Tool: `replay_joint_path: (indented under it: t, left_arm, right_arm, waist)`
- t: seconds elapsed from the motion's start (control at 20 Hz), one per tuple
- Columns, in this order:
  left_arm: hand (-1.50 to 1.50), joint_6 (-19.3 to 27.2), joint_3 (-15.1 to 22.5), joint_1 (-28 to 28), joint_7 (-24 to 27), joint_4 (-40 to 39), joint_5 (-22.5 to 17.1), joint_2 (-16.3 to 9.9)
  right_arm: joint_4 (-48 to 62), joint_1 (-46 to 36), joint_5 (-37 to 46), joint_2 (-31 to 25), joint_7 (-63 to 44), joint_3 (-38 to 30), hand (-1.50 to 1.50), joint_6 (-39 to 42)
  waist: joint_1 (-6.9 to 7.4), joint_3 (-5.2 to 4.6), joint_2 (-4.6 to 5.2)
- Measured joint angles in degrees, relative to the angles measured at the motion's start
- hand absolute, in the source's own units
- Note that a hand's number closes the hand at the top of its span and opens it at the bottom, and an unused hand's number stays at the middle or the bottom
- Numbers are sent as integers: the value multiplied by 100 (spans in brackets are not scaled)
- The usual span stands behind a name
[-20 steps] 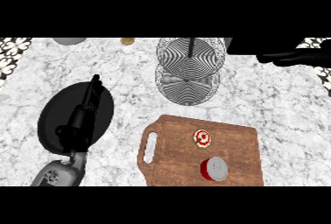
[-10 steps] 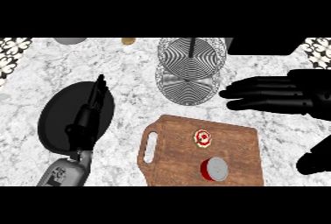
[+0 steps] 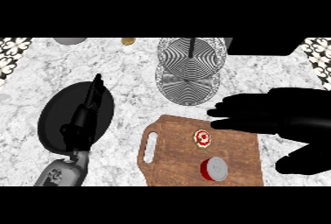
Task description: Pick the cupcake from the cutting board and place it in the tiered basket
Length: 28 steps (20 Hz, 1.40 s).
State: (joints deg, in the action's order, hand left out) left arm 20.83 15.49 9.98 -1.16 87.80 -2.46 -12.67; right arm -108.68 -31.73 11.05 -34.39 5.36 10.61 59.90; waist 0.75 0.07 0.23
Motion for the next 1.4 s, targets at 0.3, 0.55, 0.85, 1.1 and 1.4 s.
replay_joint_path:
  t: [0.3, 0.55, 0.85, 1.1, 1.4]
  left_arm:
    - [0, -25, -58, 48, -41, -64, 108, 115]
    - [0, -149, -165, -12, -33, -37, 133, 128]
    - [0, -210, -226, -65, 42, -59, 216, 226]
    - [0, -335, -299, -156, -16, 83, 217, 183]
    - [0, -404, -408, -175, -5, 80, 325, 278]
  right_arm:
    - [206, 152, 964, -357, 699, 474, -150, -492]
    - [270, 345, 1606, -680, 1284, 726, -150, -1123]
    - [701, 231, 2232, -704, 1804, 1174, -150, -1781]
    - [890, 194, 2665, -772, 2389, 1473, -150, -2410]
    - [1347, 192, 3255, -458, 2764, 1561, -150, -2936]
  waist:
    - [-6, 0, 2]
    - [-27, -2, -8]
    - [-20, -5, -10]
    - [-12, -5, -14]
    - [-33, -7, -17]
